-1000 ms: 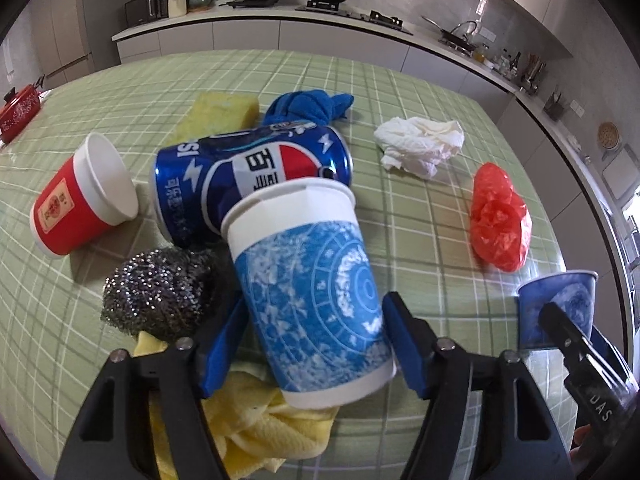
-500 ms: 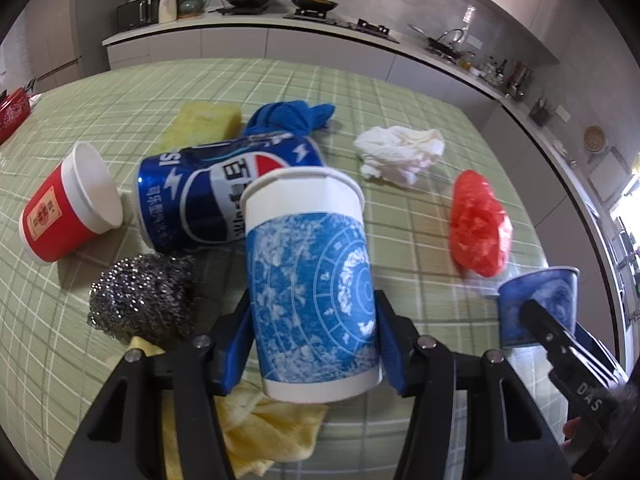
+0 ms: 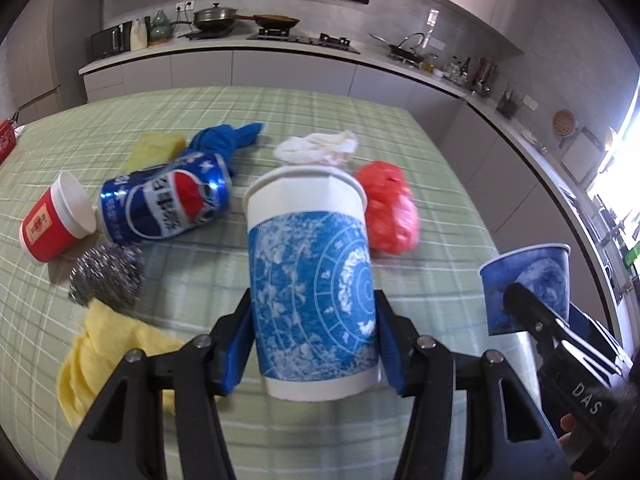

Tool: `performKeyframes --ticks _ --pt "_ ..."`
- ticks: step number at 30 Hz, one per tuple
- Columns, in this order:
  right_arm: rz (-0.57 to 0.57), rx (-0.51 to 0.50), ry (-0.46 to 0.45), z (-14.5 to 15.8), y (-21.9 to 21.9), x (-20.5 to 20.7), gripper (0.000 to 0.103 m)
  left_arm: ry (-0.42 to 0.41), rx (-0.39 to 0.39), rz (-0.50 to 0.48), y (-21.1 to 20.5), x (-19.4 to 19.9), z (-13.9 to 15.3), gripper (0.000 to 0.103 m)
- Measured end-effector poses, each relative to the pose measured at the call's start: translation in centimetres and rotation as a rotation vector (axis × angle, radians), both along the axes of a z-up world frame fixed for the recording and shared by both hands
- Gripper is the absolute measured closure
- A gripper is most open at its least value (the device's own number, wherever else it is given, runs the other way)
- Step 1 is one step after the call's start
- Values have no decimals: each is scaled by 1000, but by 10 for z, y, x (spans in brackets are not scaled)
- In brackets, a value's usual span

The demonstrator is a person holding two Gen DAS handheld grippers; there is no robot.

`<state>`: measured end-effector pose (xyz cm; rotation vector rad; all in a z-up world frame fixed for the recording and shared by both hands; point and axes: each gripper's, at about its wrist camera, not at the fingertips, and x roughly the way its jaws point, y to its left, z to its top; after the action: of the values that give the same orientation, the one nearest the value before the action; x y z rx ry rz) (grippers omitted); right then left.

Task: Collect trash
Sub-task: 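Carry the paper cup and blue bowl over the black bucket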

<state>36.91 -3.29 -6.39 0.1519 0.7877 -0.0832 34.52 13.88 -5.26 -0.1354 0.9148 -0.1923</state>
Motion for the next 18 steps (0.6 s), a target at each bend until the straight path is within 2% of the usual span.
performKeyframes --ticks 9,18 --pt "3 9 -7 4 -51 -45 27 -6 -1 -4 -45 -38 2 47" --pt "-121 11 -14 8 -95 -89 27 -16 -16 -125 -87 -56 3 47"
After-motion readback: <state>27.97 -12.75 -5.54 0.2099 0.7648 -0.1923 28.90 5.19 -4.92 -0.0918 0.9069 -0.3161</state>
